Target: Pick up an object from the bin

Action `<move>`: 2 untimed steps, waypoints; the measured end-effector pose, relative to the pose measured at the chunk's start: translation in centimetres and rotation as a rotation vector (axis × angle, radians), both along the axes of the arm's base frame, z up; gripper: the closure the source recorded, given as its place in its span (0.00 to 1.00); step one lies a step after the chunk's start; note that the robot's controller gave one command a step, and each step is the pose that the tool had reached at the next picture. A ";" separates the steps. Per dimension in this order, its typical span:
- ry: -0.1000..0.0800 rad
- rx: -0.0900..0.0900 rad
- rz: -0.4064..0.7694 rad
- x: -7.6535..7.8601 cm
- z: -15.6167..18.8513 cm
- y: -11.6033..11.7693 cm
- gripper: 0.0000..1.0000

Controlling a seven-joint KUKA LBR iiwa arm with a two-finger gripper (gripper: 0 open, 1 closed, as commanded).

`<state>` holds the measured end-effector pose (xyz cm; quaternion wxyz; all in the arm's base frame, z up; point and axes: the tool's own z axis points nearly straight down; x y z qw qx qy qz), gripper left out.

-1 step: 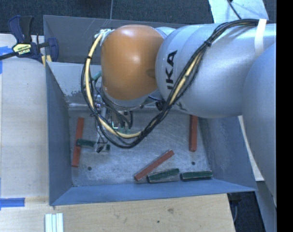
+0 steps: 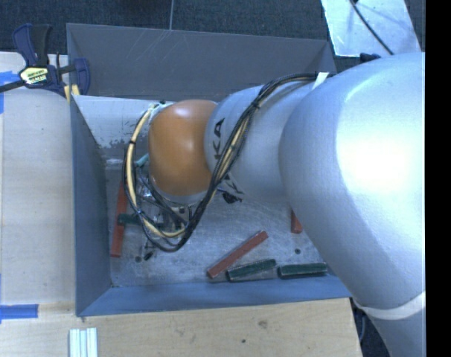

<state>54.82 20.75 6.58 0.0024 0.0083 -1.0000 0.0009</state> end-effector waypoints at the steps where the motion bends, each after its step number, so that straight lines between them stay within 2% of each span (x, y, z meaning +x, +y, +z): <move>1: -0.007 0.003 -0.001 0.2 0.5 0.1 1.00; 2: -0.015 0.005 -0.027 0.0 9.3 -0.7 1.00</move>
Offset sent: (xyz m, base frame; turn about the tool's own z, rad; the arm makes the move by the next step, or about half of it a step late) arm 0.0000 0.0000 0.0000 0.0000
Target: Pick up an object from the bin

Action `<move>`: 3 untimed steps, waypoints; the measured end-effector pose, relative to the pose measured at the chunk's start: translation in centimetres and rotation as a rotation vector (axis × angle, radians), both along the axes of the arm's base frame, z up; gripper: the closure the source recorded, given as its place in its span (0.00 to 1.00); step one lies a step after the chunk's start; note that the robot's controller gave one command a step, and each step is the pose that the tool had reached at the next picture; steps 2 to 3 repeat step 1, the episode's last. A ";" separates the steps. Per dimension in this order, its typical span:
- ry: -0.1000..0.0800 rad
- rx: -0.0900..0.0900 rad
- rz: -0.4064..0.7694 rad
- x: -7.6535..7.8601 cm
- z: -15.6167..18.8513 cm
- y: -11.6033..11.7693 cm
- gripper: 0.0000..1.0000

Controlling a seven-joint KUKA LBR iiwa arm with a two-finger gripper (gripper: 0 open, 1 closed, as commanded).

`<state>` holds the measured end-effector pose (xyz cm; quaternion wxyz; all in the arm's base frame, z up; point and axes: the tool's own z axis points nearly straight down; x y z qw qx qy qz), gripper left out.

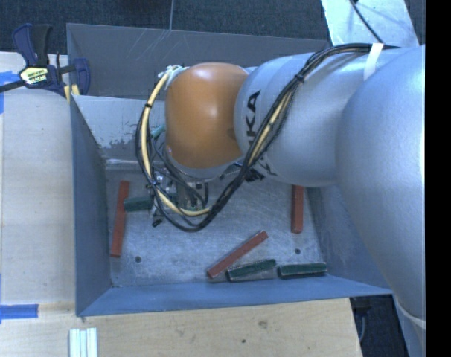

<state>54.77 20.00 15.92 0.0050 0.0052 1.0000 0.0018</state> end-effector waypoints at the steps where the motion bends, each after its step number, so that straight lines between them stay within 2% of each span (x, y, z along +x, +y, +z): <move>1: -0.001 0.001 -0.001 0.7 7.5 0.5 1.00; 3: -0.001 0.001 -0.001 0.7 7.5 0.5 1.00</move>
Offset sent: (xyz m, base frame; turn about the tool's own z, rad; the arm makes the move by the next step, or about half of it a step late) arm 0.0039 0.0045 0.0690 0.0035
